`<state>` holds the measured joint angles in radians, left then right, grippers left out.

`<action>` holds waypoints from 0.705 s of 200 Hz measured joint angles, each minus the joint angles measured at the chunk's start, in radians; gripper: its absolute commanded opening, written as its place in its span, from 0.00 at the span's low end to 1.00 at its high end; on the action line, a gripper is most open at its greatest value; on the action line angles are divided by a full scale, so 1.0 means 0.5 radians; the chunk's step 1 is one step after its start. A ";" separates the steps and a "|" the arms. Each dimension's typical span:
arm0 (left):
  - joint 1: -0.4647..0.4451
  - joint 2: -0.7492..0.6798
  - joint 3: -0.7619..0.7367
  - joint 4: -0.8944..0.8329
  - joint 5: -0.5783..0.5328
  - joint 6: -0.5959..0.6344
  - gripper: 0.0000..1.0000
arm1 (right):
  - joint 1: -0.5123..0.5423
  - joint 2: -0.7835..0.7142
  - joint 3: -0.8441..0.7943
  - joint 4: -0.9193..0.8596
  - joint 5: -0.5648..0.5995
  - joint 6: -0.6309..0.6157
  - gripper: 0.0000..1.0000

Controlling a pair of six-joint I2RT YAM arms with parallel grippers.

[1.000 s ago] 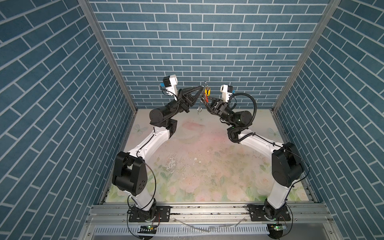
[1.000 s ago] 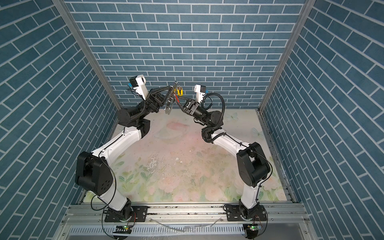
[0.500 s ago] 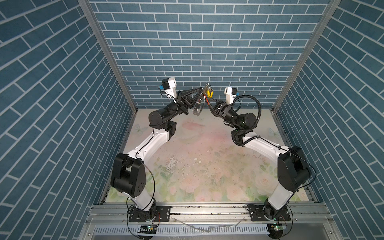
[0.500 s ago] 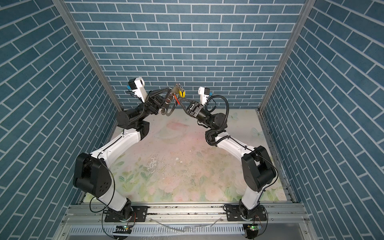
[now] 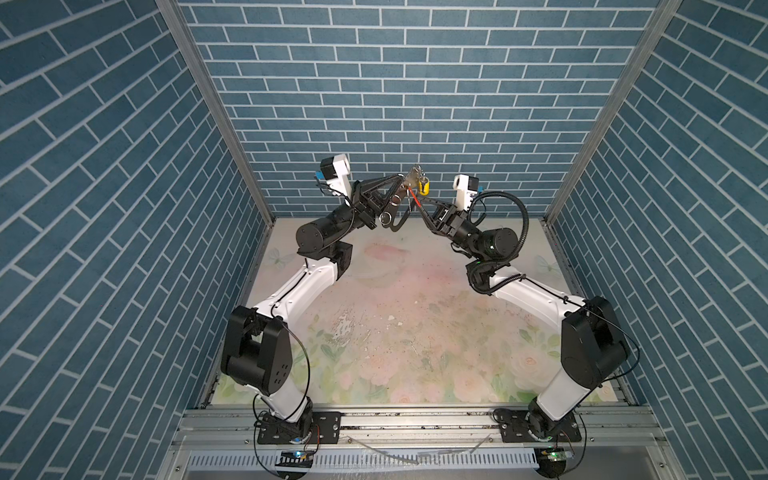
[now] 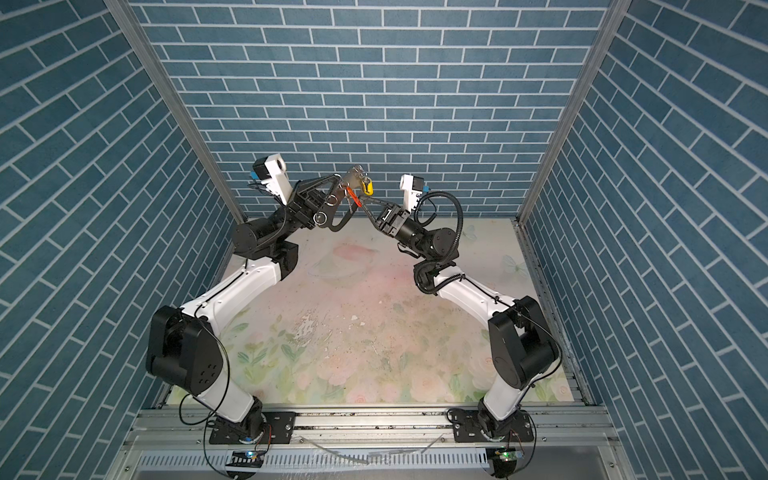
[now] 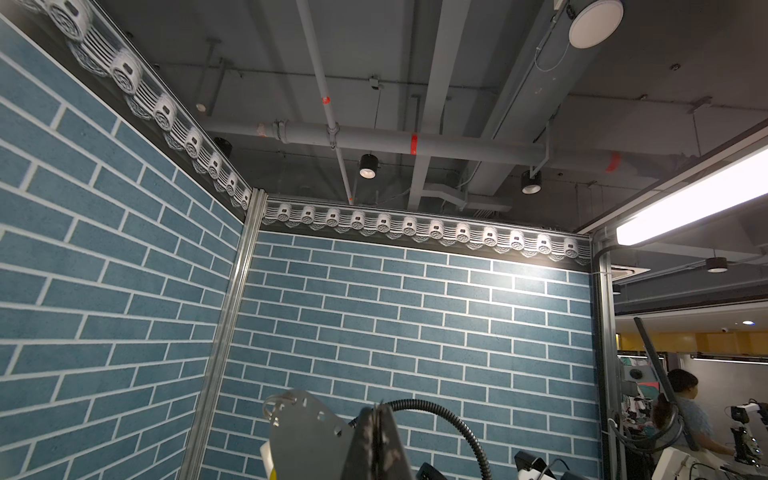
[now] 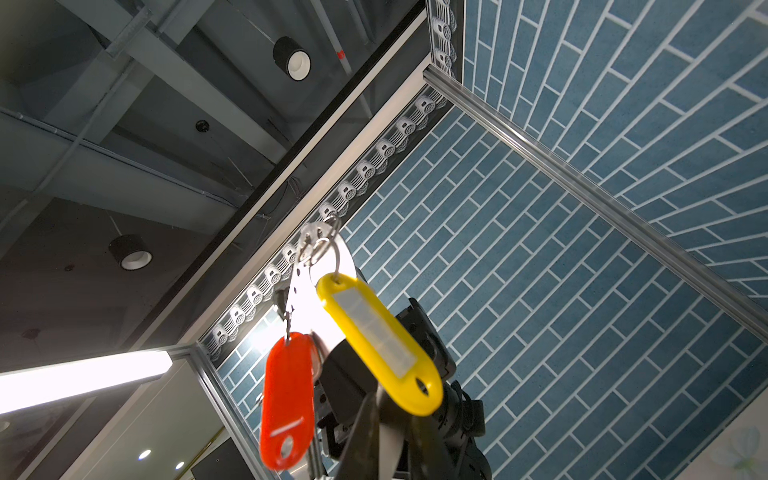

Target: Put the keys on the keyring

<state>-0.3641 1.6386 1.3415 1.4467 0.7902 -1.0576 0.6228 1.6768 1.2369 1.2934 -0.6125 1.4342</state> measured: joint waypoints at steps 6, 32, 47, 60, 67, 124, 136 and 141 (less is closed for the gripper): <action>0.000 -0.001 -0.003 0.005 -0.002 0.000 0.00 | 0.000 -0.006 -0.005 -0.001 0.000 -0.002 0.13; 0.002 -0.002 -0.026 0.022 -0.014 0.000 0.00 | -0.005 -0.037 -0.042 -0.004 0.002 -0.005 0.11; 0.007 -0.002 -0.038 0.031 -0.023 -0.002 0.00 | -0.008 -0.058 -0.068 -0.008 0.004 -0.003 0.09; 0.012 -0.002 -0.047 0.037 -0.031 -0.002 0.00 | -0.010 -0.078 -0.085 -0.014 0.005 -0.005 0.08; 0.015 -0.002 -0.050 0.041 -0.038 -0.002 0.00 | -0.011 -0.089 -0.092 -0.014 0.005 -0.004 0.07; 0.038 -0.002 -0.051 0.047 -0.082 -0.007 0.00 | -0.022 -0.191 -0.127 0.019 0.013 -0.004 0.00; 0.037 -0.002 -0.054 0.048 -0.078 -0.008 0.00 | -0.025 -0.201 -0.140 0.024 0.014 -0.004 0.00; 0.037 -0.002 -0.056 0.047 -0.075 -0.008 0.00 | -0.025 -0.201 -0.146 0.027 0.014 -0.004 0.00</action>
<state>-0.3454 1.6379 1.3132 1.4704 0.7528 -1.0618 0.6102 1.5764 1.1637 1.3071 -0.6056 1.4322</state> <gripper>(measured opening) 0.047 0.045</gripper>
